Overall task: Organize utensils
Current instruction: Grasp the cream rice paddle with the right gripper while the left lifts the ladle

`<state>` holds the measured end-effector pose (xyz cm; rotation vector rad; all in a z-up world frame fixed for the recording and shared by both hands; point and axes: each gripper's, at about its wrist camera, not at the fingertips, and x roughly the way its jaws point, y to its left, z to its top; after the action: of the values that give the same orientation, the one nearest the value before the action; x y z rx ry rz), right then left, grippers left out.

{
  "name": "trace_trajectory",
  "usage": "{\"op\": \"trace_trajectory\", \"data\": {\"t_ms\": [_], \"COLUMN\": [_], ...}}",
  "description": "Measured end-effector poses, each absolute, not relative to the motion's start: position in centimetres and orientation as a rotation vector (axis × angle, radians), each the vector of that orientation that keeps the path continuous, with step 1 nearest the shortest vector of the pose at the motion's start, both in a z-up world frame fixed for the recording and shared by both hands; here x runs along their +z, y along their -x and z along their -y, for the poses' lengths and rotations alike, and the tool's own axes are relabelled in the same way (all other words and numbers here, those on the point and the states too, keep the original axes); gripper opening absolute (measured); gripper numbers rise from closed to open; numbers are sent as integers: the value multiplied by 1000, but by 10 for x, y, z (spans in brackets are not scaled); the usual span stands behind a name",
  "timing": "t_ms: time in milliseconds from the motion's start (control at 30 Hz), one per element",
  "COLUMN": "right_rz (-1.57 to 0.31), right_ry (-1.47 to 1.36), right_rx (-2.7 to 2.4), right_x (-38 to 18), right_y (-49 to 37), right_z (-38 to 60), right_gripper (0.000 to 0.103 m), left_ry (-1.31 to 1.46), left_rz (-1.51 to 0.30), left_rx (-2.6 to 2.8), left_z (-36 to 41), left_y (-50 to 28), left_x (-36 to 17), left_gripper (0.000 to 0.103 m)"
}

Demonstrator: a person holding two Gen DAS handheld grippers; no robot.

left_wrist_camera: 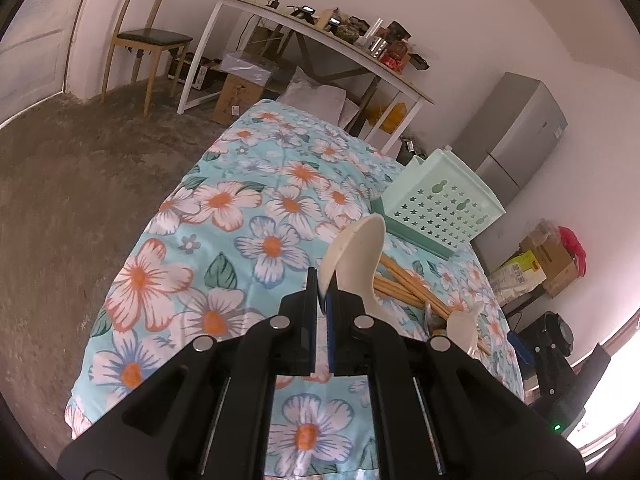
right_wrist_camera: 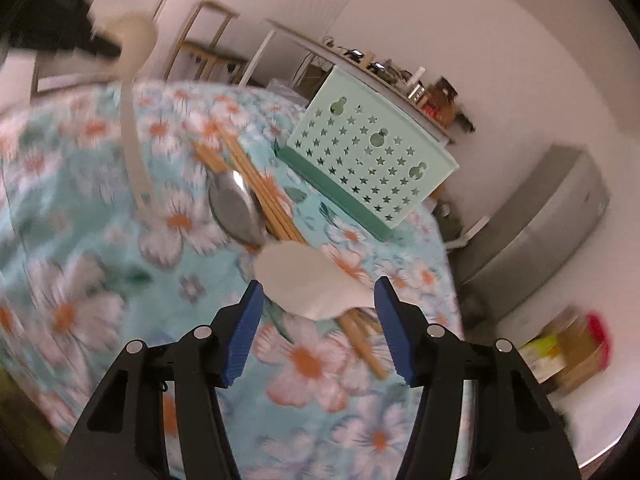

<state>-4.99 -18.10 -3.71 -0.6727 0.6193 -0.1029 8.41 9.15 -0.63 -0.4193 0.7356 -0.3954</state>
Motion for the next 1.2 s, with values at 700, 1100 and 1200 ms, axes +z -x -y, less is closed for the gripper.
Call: {"op": "trace_trajectory", "data": {"t_ms": [700, 1100, 1200], "right_rz": [-564, -497, -465], "right_ry": [1023, 869, 792], "right_rx": [-49, -85, -122], "right_x": [-62, -38, -21], "right_y": [20, 8, 7], "right_z": [165, 178, 185], "right_gripper": [15, 7, 6], "left_ry": [410, 385, 380], "left_rz": [-756, -755, -742], "left_rx": [-370, -348, -350], "left_z": [-88, -82, -81], "left_y": [-97, -98, -98], "left_x": [-15, -11, -6], "left_gripper": [3, 3, 3]}}
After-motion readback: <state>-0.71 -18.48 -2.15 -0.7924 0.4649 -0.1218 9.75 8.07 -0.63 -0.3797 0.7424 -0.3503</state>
